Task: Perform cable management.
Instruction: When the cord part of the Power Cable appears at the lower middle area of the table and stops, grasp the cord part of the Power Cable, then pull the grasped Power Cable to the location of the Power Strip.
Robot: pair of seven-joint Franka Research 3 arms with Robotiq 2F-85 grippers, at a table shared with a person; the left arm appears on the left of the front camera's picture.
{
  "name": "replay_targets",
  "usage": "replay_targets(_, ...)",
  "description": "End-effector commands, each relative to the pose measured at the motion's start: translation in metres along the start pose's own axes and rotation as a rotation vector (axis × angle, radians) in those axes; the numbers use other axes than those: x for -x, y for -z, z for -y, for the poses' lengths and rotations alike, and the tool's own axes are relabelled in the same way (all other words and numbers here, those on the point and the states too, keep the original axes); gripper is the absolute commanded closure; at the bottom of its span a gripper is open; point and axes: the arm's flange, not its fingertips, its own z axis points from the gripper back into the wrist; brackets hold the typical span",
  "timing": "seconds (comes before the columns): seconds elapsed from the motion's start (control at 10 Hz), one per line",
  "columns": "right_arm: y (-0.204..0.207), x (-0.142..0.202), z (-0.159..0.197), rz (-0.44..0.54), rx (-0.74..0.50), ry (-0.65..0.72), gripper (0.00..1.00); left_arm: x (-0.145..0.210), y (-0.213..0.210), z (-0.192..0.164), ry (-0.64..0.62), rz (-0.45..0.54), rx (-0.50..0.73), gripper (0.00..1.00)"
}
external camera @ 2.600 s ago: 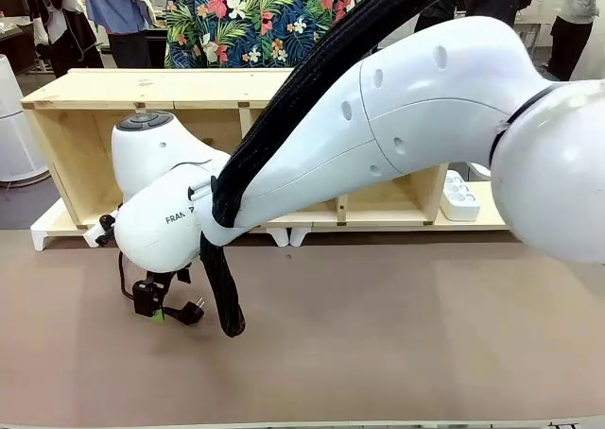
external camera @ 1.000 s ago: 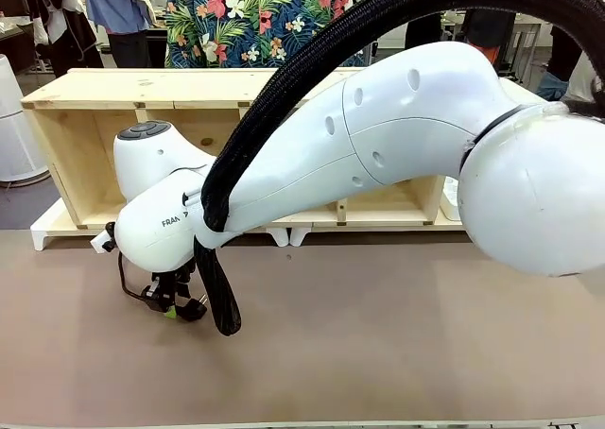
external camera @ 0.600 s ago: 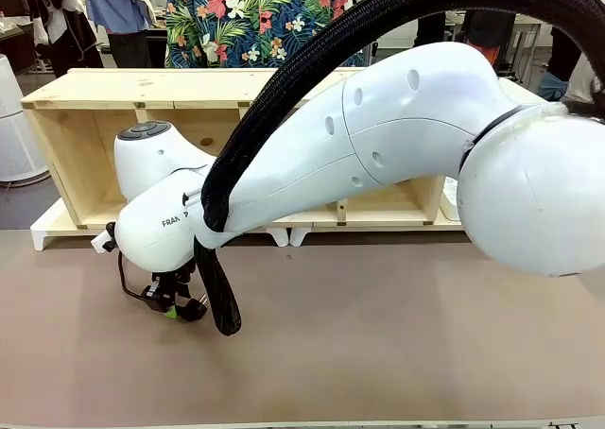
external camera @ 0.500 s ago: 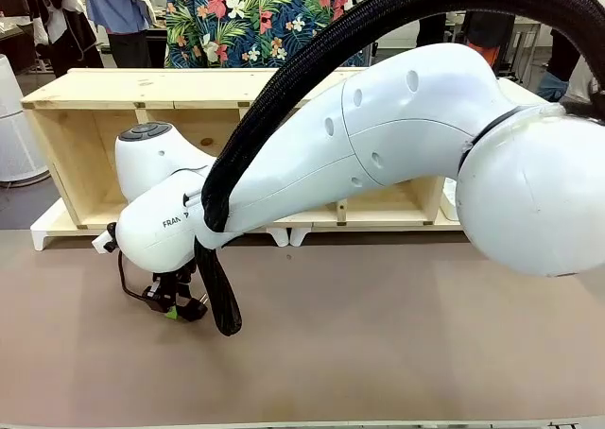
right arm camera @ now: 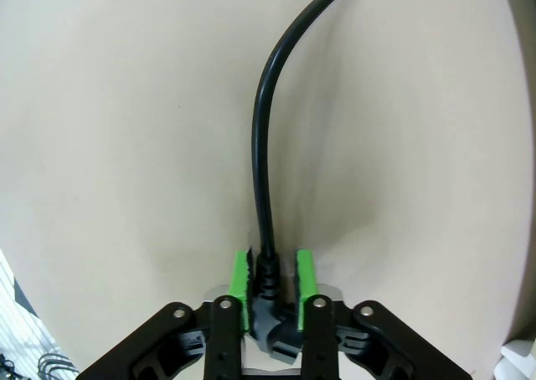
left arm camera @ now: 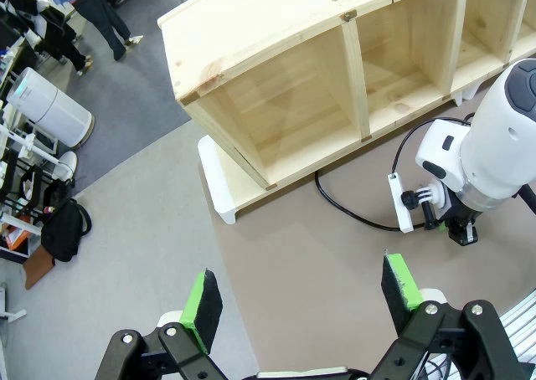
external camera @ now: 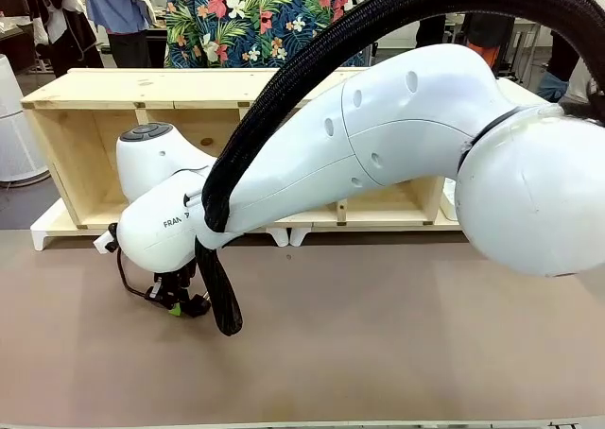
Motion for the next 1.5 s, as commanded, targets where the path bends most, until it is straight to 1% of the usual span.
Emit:
replay_targets(0.0, -0.0004, -0.0045, 0.0031, -0.018, 0.009, 0.000, 1.00, -0.0027, 0.0018, 0.0000, -0.016, 0.010, -0.005, 0.00)
replay_targets(0.4, -0.0018, -0.0054, 0.0050, -0.021, 0.009, 0.003, 1.00, -0.0027, 0.0018, 0.0000, -0.016, 0.010, -0.005, 0.00)
replay_targets(0.5, -0.0038, -0.0063, 0.0040, -0.007, 0.029, 0.005, 1.00, -0.0027, 0.0018, 0.0000, -0.016, 0.010, -0.005, 0.00)
replay_targets(0.6, -0.0020, -0.0004, 0.0026, -0.007, 0.001, 0.004, 1.00, -0.0027, 0.0018, 0.0000, -0.016, 0.010, -0.005, 0.00)
replay_targets(1.4, -0.0020, -0.0004, 0.0026, -0.007, 0.001, 0.004, 1.00, -0.0027, 0.0018, 0.0000, -0.016, 0.010, -0.005, 0.00)
